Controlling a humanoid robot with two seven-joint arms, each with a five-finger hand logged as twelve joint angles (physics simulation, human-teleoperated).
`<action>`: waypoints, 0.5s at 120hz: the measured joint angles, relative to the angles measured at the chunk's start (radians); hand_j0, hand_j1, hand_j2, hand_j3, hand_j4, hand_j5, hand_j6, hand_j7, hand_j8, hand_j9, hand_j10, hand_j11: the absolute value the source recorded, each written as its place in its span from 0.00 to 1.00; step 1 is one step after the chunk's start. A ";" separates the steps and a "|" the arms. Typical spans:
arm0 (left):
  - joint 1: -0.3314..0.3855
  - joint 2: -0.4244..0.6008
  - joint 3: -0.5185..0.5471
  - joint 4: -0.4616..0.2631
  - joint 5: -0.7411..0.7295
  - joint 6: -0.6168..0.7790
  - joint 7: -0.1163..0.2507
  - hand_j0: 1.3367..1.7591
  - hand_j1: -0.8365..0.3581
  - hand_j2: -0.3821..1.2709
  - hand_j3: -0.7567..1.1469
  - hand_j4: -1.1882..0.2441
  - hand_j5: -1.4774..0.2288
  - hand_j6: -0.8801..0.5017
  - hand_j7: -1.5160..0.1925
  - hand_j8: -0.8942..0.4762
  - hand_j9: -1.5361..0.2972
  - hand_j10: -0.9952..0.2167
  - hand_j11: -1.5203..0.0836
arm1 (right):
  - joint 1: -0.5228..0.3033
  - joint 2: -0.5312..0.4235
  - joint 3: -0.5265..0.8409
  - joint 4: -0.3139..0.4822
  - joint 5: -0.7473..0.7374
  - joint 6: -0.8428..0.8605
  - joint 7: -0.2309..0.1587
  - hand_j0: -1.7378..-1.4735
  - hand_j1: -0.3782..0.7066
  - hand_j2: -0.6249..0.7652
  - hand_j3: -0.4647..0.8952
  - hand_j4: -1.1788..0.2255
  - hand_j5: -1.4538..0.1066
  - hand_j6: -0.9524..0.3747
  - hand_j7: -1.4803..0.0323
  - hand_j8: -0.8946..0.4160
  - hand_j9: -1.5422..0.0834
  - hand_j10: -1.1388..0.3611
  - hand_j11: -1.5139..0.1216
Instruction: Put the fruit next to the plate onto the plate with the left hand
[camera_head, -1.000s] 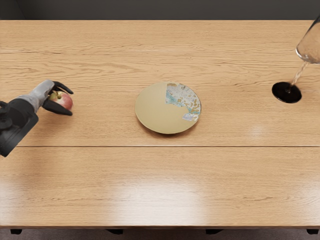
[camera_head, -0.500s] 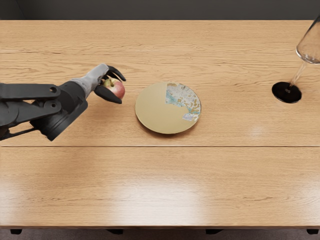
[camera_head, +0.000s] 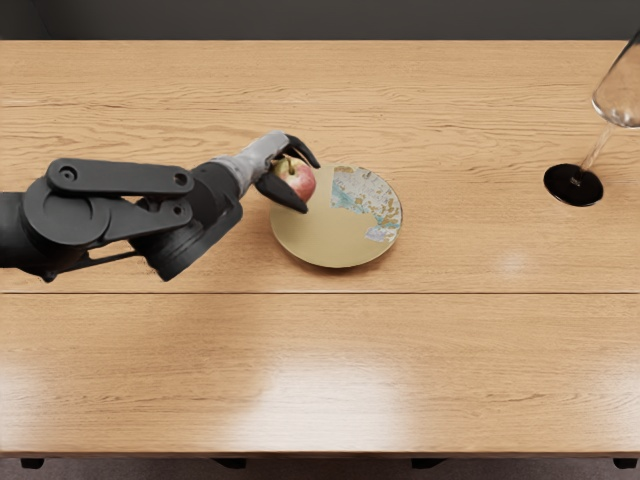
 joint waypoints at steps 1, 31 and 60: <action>-0.001 -0.003 0.000 0.002 0.000 0.000 0.000 0.75 0.49 0.35 0.40 0.46 0.41 0.37 0.44 0.43 0.42 0.53 0.48 | 0.000 0.000 0.000 0.000 0.000 0.000 0.000 0.30 0.05 0.45 0.34 0.83 0.91 0.70 0.96 0.67 0.93 0.75 0.91; -0.008 -0.072 -0.001 0.058 0.014 0.003 -0.005 0.75 0.53 0.31 0.40 0.45 0.42 0.34 0.45 0.40 0.42 0.50 0.48 | 0.000 0.000 0.000 0.000 0.000 0.000 0.000 0.30 0.05 0.45 0.34 0.83 0.91 0.70 0.96 0.67 0.93 0.75 0.91; 0.014 -0.096 -0.001 0.096 0.016 0.002 -0.007 0.75 0.55 0.30 0.40 0.45 0.43 0.32 0.45 0.39 0.42 0.49 0.48 | 0.000 0.000 0.000 0.000 0.000 0.000 0.000 0.30 0.05 0.45 0.34 0.83 0.91 0.70 0.96 0.67 0.93 0.75 0.91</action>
